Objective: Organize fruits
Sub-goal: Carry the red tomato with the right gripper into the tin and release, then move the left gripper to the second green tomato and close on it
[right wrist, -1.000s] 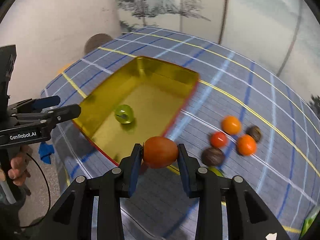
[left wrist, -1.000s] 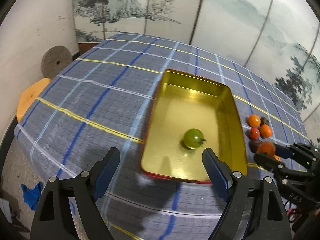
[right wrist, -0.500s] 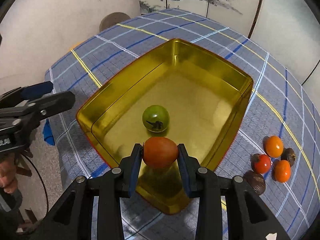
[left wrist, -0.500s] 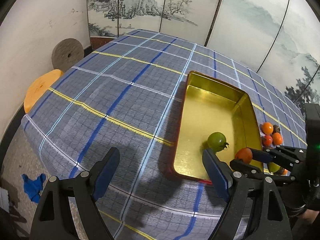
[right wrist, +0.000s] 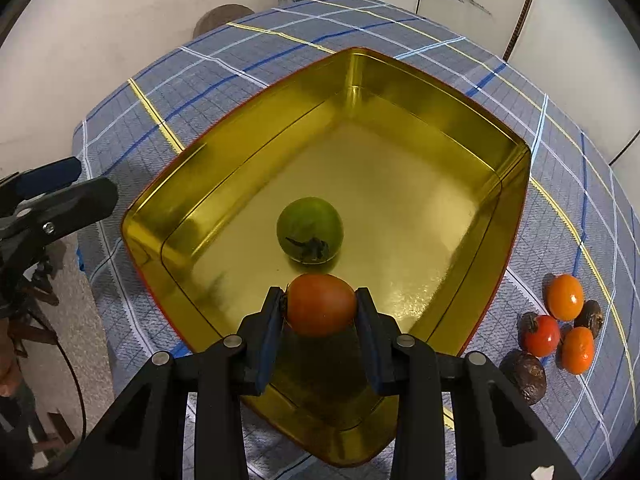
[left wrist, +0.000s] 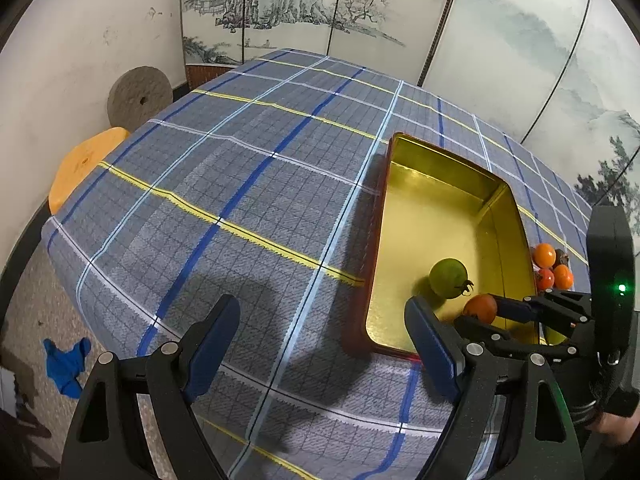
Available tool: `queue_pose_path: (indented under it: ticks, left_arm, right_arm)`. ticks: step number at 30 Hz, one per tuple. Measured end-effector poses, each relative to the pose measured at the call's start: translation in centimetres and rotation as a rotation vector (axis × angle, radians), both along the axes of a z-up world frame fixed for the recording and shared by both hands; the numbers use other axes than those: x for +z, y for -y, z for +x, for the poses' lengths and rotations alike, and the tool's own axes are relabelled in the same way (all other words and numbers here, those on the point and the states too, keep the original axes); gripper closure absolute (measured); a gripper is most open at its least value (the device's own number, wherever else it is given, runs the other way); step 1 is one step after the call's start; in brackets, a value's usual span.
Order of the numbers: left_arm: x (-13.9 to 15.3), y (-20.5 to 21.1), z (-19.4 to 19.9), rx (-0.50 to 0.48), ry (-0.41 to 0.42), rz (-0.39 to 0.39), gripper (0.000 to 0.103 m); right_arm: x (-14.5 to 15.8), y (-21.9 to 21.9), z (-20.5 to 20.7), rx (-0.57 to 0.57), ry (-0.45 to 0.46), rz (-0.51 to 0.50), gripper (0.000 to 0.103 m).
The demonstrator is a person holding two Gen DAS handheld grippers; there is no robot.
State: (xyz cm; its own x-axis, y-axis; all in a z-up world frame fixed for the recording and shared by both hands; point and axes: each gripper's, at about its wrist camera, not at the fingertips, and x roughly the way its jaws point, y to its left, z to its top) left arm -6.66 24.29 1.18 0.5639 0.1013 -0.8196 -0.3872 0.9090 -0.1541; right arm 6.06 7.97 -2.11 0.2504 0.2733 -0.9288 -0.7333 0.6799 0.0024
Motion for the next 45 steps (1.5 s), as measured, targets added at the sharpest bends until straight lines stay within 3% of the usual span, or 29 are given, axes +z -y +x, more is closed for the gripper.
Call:
queue_pose_path:
  ticks: [11,16,22,25,26,28,33,45]
  left_arm:
    - [0.1,1.2,0.3,-0.032,-0.001,0.001,0.018]
    - [0.2,1.9,0.6,-0.045,0.0,0.003,0.018]
    - [0.8,3.9,0.9,-0.091,0.012,0.006,0.018]
    - [1.1,5.3,1.2,-0.123,0.017,0.01,0.018]
    - [1.3,5.9,1.3,-0.136,0.02,0.01,0.018]
    - [1.5,6.9,1.5,-0.16,0.028,0.011,0.018]
    - [1.8,9.6,2.1,-0.223,0.03,0.015,0.018]
    - [1.6,17.2,3.7,-0.391,0.027,0.023,0.018]
  right_arm:
    - [-0.3,-0.1,0.0,-0.017,0.0,-0.002,0.068]
    - [0.4,0.6,-0.2,-0.024,0.007,0.02,0.054]
    - [2.3,3.2,-1.5,-0.032,0.033,0.073,0.053]
    - [3.7,5.4,-2.5,-0.046,0.05,0.115,0.052]
    - [4.2,6.5,-2.9,-0.064,0.063,0.119,0.043]
    - [4.6,8.2,-3.2,-0.104,0.091,0.115,0.038]
    - [4.9,13.0,-3.8,-0.179,0.135,0.102,0.039]
    - [1.3,24.5,-2.4,-0.475,0.078,0.052,0.037]
